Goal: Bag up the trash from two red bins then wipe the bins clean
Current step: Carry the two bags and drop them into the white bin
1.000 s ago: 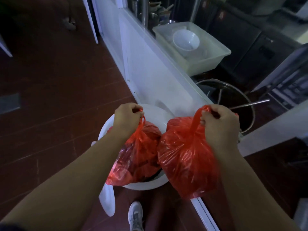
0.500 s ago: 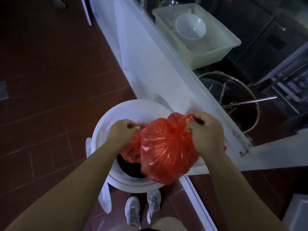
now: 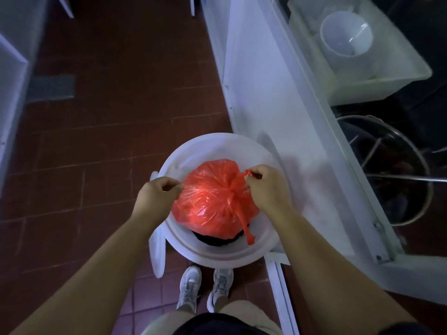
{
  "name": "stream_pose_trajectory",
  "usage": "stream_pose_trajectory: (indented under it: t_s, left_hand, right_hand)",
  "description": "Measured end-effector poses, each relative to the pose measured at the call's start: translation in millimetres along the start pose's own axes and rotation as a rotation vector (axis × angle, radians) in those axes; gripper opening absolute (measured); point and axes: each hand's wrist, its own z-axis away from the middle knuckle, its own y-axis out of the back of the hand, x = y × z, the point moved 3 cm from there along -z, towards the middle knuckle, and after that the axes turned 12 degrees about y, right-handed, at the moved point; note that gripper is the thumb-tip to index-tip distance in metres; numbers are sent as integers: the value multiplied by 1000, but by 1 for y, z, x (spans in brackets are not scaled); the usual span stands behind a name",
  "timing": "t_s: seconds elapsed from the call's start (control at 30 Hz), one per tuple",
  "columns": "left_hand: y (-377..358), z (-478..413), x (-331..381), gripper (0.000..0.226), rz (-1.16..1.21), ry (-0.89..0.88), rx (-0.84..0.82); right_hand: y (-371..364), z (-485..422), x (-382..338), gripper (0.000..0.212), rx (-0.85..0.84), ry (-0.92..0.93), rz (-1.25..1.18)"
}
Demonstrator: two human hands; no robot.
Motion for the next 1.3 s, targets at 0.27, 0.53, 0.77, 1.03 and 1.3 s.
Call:
stream_pose_trajectory:
  t_s: [0.27,0.53,0.77,1.03,1.3]
  left_hand:
    - [7,12,-32,7,45,107,78]
    - [17,13,-71,7,-35,173,57]
    - [43,-15,-138,6,-154,269,-43]
    - [107,-89,-220,11,-358,282,-189]
    - [133,-172,-288,19,-456,279,-251]
  right_hand:
    - [-22,-15,13,6,-107,13,-54]
    - [-56,10,3,8,-301,70,-62]
    - [-116,33,-9,12,-424,71,81]
    - [-225,50,-40,14,-436,-22,120]
    - [-345,48,-53,14,-609,6,197]
